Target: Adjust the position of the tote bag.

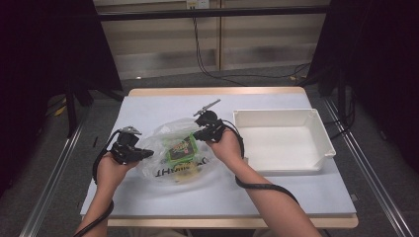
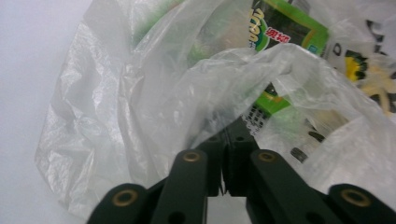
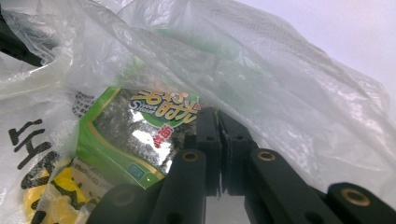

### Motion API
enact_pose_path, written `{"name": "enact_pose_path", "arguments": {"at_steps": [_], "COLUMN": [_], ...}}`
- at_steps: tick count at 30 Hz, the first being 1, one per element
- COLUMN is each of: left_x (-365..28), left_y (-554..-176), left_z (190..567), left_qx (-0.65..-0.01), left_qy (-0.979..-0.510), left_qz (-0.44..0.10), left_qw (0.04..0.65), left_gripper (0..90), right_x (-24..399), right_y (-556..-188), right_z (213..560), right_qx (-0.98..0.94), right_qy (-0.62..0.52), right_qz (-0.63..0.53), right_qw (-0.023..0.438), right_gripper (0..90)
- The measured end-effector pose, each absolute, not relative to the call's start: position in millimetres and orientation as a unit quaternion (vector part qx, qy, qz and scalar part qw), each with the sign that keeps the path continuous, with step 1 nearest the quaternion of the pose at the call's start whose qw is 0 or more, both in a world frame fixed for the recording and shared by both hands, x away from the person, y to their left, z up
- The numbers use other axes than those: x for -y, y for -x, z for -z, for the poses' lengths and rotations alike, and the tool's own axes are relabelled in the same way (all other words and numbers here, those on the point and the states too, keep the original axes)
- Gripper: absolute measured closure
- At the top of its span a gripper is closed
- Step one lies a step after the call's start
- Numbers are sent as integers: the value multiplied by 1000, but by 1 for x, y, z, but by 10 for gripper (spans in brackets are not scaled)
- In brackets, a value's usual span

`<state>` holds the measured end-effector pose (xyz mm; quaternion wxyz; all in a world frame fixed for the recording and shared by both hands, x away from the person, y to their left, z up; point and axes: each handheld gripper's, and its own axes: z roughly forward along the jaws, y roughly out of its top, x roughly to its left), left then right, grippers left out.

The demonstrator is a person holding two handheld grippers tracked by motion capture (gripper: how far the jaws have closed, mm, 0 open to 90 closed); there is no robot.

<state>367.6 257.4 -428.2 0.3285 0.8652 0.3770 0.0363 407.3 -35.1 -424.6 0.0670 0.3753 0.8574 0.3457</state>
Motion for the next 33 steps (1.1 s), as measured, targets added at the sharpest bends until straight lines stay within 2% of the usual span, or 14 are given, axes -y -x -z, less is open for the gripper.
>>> {"name": "enact_pose_path", "arguments": {"at_steps": [2, 4, 13, 16, 22, 28, 30, 33], "left_x": [-259, -260, -254, -249, -249, -240, -231, -216], "left_y": [-364, -360, -349, -348, -343, -342, -342, -344], "left_z": [422, 414, 390, 391, 393, 379, 376, 379], "left_qx": [-369, -361, -341, -337, -336, -333, -329, -323], "left_qy": [-865, -864, -871, -874, -873, -876, -877, -880], "left_qz": [-38, -31, -39, -40, -47, -54, -56, -58], "left_qw": [336, 349, 352, 348, 351, 345, 345, 343], "left_gripper": [755, 740, 514, 498, 572, 774, 899, 858], "right_x": [33, 30, 19, 19, 19, 21, 21, 20], "right_y": [-405, -403, -388, -383, -378, -378, -378, -377], "right_z": [425, 427, 425, 423, 423, 425, 425, 425], "right_qx": [-858, -861, -868, -869, -873, -873, -872, -874], "right_qy": [-375, -369, -344, -337, -332, -328, -328, -328], "right_qz": [-346, -345, -353, -357, -353, -355, -356, -354], "right_qw": [63, 63, 63, 62, 64, 67, 67, 65], "right_gripper": [876, 876, 877, 876, 875, 875, 875, 874]}}
